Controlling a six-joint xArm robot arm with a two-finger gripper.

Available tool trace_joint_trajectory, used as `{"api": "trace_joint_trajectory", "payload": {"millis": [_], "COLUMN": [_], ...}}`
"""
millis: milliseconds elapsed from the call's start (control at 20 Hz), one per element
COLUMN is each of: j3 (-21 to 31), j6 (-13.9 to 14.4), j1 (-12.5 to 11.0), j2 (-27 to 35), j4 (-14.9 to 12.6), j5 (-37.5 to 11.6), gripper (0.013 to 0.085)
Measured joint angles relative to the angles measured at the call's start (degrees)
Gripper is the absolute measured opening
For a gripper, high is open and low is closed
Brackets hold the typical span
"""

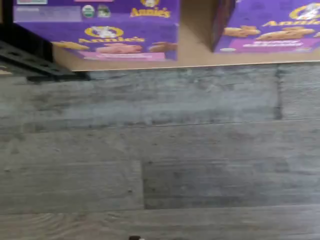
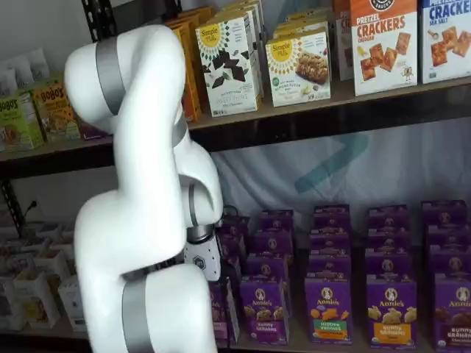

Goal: Pick up the purple box with a pink patch in the middle, on the bottom shelf, the first box from the left

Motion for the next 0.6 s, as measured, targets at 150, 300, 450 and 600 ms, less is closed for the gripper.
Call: {"api": "trace_joint_trajectory", "payload": {"millis": [150,300,450,600], "j3": [-2.02,-4.30,-6.66,-8.94], "j6": [1.33,2.42,3.07,2.93], "j1": [0.45,0.65,0.76,0.78], "j2": [2.31,4.38,6.53,8.43], "j4": [-0.95,-1.92,-2.51,-2.31], "j5": [-1.04,-1.07,-1.09,-0.42], "gripper": [0.0850,0.0850,0.0850,0.0850]}}
